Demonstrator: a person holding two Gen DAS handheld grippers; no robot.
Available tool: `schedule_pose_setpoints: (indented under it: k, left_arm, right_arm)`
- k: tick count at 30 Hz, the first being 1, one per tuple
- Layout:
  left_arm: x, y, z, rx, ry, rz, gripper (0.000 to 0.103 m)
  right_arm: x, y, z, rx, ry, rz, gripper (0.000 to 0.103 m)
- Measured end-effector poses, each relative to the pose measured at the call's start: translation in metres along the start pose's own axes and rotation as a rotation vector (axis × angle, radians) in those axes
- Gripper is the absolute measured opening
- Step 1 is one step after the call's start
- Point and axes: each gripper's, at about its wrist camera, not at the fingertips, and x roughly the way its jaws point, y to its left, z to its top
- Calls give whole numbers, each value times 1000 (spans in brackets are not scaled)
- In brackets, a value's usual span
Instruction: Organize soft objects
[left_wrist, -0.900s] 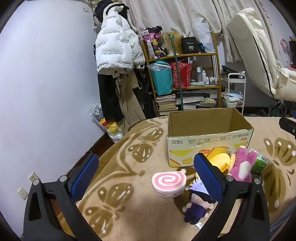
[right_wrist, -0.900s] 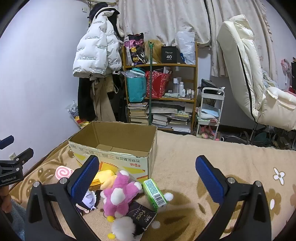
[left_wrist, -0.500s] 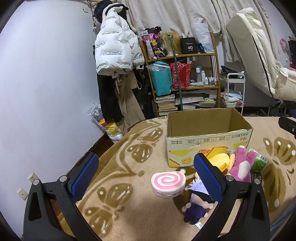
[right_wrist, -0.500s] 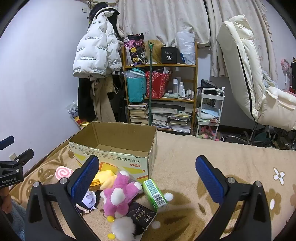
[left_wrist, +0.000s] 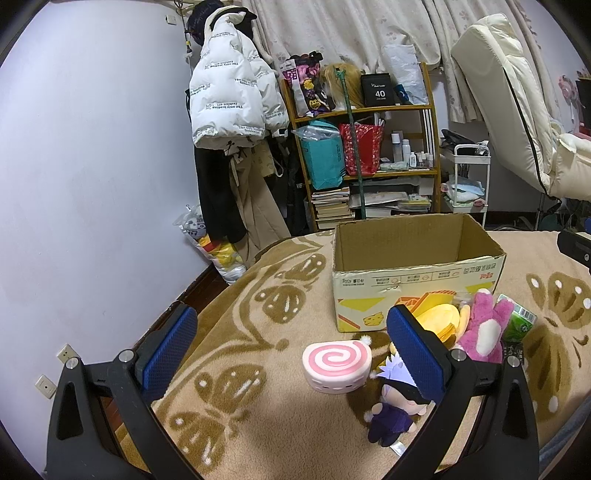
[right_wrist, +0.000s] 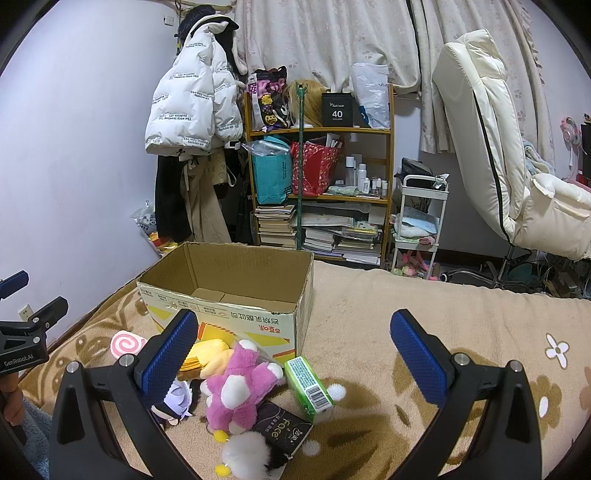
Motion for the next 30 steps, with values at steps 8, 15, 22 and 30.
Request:
schedule_pose_setpoints:
  k: [8, 15, 22, 30]
  left_arm:
    - [-2, -1, 0, 3, -2, -8, 101]
    - [-2, -2, 1, 5, -2, -6, 101]
    - [-2, -2, 1, 5, -2, -6, 101]
    - [-2, 1, 0, 4, 0, -4, 101]
  right_arm:
    - [0, 0, 0, 0, -1, -1, 103]
    - [0, 0, 0, -1, -1, 0, 103]
    - [1, 0, 0, 0, 0, -1, 103]
    - [1, -1, 0, 0, 0, 0, 103]
